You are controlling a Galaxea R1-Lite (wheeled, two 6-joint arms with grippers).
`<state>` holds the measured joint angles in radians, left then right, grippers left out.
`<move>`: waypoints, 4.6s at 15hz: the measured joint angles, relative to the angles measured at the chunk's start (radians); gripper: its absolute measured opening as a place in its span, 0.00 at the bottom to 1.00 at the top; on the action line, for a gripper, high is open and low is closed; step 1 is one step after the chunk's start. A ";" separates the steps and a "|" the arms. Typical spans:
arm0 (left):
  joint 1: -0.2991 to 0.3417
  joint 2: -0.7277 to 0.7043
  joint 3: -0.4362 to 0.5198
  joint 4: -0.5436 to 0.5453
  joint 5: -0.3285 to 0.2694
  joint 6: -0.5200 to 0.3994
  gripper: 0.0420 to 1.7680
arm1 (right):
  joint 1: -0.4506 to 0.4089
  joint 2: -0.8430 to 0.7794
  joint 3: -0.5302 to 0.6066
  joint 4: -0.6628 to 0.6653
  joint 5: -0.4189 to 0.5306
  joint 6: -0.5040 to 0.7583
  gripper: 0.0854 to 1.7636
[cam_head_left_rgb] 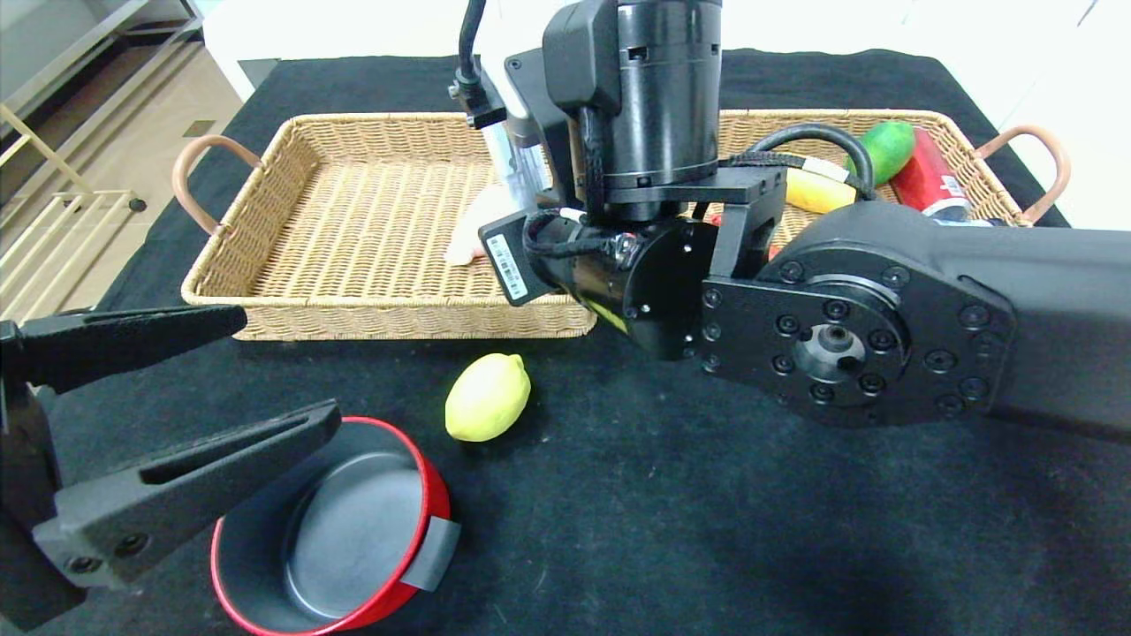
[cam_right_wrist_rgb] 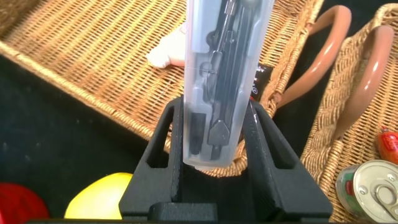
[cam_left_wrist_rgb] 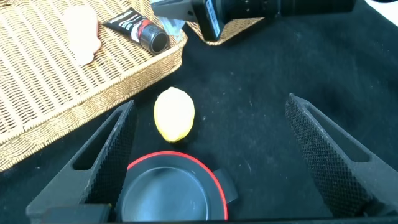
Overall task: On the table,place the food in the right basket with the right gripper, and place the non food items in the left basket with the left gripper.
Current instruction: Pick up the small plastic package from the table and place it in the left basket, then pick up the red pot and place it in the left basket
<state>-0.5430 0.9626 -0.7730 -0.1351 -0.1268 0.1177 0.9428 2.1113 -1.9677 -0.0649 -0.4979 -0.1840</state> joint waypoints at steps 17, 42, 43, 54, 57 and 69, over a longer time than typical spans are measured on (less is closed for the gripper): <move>-0.001 0.021 0.009 0.000 0.000 0.001 0.97 | -0.033 0.051 0.002 -0.136 -0.034 -0.051 0.63; 0.043 0.043 0.010 0.018 -0.007 0.007 0.97 | -0.198 -0.618 0.838 -0.040 0.476 0.018 0.95; 0.042 0.047 0.011 0.019 -0.007 0.007 0.97 | -0.231 -0.655 0.879 -0.042 0.526 0.015 0.95; 0.032 0.079 0.034 0.020 0.005 0.030 0.97 | -0.542 -0.814 1.317 -0.403 0.934 -0.055 0.96; 0.028 0.085 0.034 0.020 0.018 0.030 0.97 | -0.615 -0.813 1.422 -0.513 0.995 -0.055 0.96; -0.032 0.106 -0.187 0.508 0.183 0.007 0.97 | -0.668 -0.903 1.487 -0.557 0.999 -0.040 0.96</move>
<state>-0.5753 1.0683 -0.9596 0.3728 0.0566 0.1249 0.2747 1.2083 -0.4811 -0.6223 0.5011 -0.2236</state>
